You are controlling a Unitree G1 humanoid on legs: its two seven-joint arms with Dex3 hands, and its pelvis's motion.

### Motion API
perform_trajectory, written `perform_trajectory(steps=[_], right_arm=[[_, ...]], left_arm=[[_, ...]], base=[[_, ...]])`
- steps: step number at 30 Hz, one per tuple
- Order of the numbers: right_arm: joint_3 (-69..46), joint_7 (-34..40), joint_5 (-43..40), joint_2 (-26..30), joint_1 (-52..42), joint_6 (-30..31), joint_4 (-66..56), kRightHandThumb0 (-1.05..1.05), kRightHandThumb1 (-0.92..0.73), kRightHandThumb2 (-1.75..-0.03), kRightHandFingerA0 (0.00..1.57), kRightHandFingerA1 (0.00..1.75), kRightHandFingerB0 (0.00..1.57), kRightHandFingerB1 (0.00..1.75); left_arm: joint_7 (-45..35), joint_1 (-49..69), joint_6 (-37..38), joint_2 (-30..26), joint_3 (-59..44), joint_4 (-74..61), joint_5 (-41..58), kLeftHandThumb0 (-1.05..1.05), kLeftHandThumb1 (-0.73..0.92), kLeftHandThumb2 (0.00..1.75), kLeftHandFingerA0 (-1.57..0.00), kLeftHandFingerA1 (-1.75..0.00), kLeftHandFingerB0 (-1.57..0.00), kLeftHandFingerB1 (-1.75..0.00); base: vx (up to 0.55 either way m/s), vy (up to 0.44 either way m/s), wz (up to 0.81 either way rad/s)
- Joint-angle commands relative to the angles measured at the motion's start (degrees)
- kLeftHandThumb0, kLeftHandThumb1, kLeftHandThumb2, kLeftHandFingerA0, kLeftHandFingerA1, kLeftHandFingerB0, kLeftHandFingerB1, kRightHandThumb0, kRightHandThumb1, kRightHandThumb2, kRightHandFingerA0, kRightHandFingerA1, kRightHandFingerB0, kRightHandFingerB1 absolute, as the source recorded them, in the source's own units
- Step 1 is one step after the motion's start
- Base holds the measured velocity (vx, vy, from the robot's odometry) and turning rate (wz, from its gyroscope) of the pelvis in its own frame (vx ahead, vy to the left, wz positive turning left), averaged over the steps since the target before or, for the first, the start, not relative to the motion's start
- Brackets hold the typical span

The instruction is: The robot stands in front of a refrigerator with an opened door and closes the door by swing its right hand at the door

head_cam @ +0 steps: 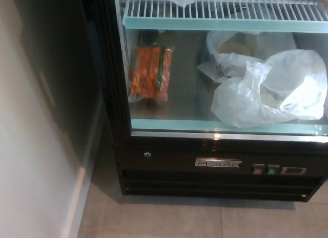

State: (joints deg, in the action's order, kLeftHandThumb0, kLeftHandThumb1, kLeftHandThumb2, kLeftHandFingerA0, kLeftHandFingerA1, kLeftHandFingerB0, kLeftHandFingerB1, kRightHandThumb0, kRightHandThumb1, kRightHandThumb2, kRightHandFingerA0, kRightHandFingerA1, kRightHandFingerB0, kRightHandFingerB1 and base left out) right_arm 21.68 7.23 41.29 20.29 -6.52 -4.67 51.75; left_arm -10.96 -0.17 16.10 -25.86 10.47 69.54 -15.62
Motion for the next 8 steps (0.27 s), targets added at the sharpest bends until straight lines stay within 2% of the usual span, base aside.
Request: perform_trajectory(steps=[1, 3, 8], right_arm=[[-0.17, -5.67, -3.26, -1.04, 3.57, 3.94, 5.93, -0.56, -0.77, -0.63, 0.34, 0.37, 0.27, 0.30], [-0.36, -6.42, -4.13, -1.34, 4.26, 4.19, 7.61, -0.56, -0.77, -0.63, 0.34, 0.37, 0.27, 0.30], [-0.48, -11.10, -5.96, -1.81, 5.89, 2.69, 13.10, -0.51, -0.75, -0.63, 0.45, 0.43, 0.29, 0.33]], left_arm=[[0.11, -0.22, -0.13, -1.04, -0.56, 0.15, 0.07, -0.57, 0.87, 0.66, -0.36, -0.34, -0.28, -0.31], [0.17, -0.14, -0.39, -0.81, -0.59, 0.24, 0.06, -0.57, 0.87, 0.66, -0.36, -0.34, -0.28, -0.31], [0.47, 1.13, 0.05, -0.64, -0.99, 0.55, 0.51, -0.56, 0.84, 0.65, -0.37, -0.35, -0.30, -0.31]], base=[[0.00, 0.000, 0.00], [0.00, 0.000, 0.00], [0.00, 0.000, 0.00]])
